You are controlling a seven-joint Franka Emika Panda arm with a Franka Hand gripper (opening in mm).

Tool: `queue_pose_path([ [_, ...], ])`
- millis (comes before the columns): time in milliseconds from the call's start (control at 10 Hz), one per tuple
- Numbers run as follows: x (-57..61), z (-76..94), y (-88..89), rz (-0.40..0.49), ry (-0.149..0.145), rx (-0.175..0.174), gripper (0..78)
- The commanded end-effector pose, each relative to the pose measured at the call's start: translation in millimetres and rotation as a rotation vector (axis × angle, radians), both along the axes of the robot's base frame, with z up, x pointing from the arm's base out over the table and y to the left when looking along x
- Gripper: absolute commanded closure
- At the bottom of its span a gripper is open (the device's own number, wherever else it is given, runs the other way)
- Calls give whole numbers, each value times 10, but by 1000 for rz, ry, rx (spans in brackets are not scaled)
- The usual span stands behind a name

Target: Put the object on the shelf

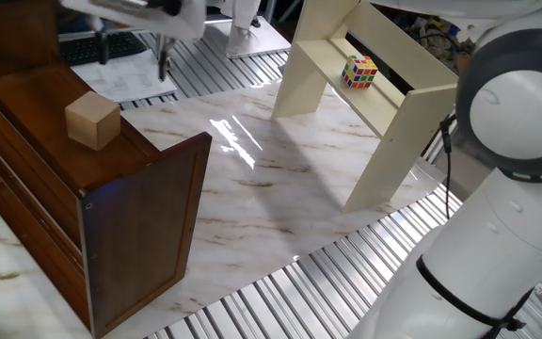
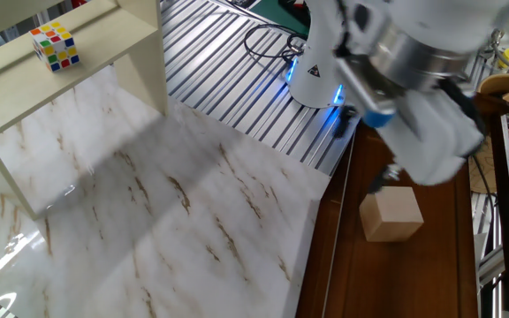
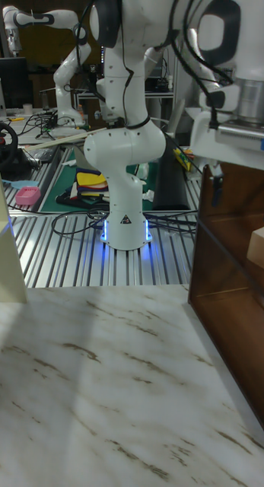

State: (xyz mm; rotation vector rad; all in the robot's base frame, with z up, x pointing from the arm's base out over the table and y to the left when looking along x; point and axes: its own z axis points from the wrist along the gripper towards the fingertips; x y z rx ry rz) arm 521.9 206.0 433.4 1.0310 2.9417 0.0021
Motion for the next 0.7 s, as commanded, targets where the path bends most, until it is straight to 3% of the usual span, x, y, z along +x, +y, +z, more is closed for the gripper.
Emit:
queue_pose_path([
  [100,152,51,-348,138,1,-8,1],
  [300,231,-8,-567,249,-1,-16,1],
  [700,332,-147,-808,338,-4,-20,1],
])
